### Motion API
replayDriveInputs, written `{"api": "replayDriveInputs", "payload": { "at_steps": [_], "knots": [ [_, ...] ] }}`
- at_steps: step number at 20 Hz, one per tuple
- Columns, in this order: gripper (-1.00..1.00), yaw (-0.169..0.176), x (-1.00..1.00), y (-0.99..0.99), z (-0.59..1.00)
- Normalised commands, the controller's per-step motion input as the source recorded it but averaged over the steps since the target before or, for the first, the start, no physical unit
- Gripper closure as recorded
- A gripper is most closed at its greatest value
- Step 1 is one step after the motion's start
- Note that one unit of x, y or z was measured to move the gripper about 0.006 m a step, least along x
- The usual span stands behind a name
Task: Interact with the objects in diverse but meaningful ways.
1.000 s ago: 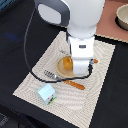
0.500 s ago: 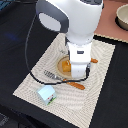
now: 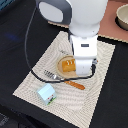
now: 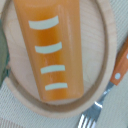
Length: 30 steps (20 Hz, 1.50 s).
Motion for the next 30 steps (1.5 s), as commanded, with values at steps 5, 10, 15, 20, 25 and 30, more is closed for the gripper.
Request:
{"api": "replayDriveInputs", "payload": {
  "at_steps": [5, 10, 15, 20, 25, 30],
  "knots": [
    [-1.00, -0.011, 0.08, -0.57, 0.58],
    [-1.00, -0.044, -0.05, -0.75, 0.24],
    [-1.00, -0.075, -0.30, -0.71, -0.04],
    [-1.00, -0.091, -0.38, -0.65, -0.15],
    [-1.00, -0.128, -0.44, -0.53, -0.21],
    [-1.00, -0.207, -0.29, -0.33, -0.19]
  ]
}}
